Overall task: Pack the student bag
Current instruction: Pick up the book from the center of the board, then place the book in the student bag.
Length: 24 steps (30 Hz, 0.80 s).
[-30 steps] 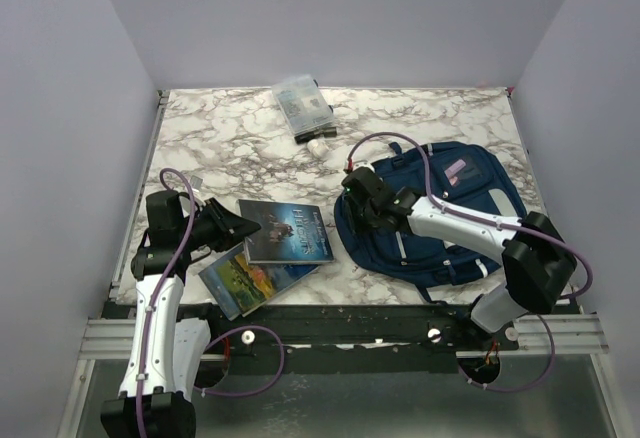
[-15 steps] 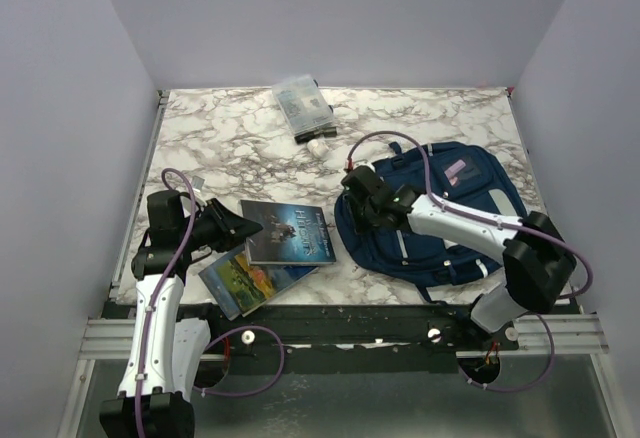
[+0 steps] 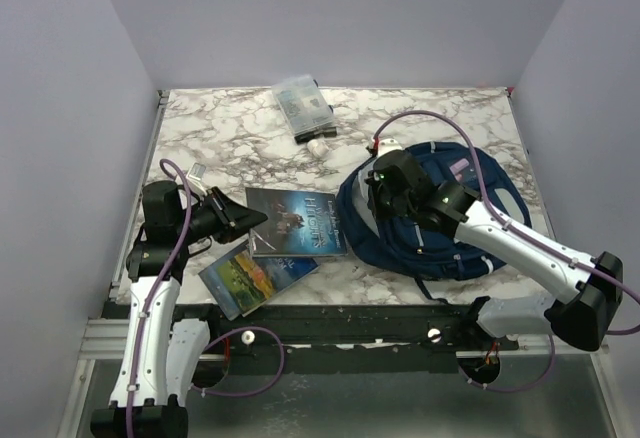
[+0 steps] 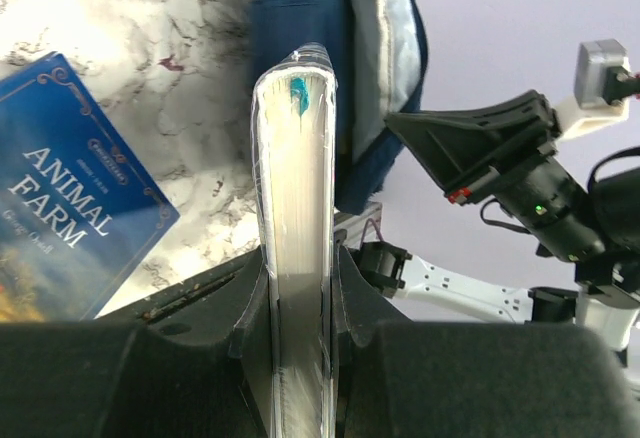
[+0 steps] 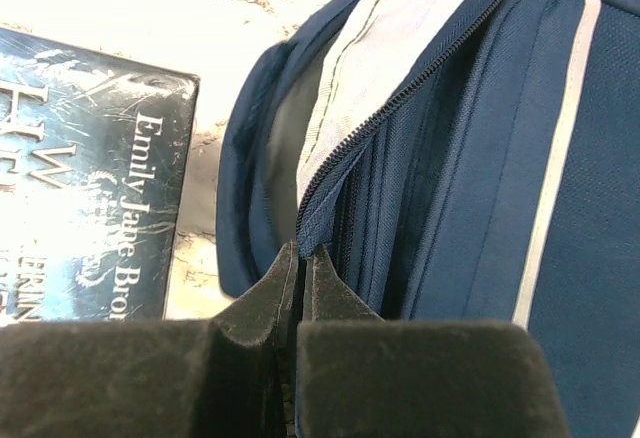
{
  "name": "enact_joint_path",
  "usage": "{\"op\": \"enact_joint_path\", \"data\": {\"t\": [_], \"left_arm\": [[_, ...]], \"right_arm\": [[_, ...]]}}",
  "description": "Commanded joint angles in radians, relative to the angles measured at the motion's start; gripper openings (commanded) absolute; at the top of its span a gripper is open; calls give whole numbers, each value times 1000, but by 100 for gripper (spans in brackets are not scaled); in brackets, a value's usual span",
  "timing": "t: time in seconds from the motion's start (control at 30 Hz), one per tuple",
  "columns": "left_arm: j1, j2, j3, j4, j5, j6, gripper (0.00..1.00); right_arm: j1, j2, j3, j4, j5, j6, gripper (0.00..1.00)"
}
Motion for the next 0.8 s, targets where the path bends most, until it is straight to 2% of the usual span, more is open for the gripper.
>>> {"op": "enact_joint_path", "data": {"t": [0.0,0.27,0.47,0.63,0.77], "left_arm": [[-18,-36,50,81,113,-81,0],[-21,-55,32,85,96,-94,0],[-57,-42,-2,163,53,-172,0],[-201,-32,-33,296,-83,-275,0],[-342,53,-31,420,-175,-330,0]], "right_arm": [[1,-2,-1,70,-41,-47,0],[0,22,-91,137,-90,-15,0],[1,-84,63,50,-63,47,0],[0,-146,176,48,-47,26,0],[-2,-158,217,35,-28,-24,0]]}}
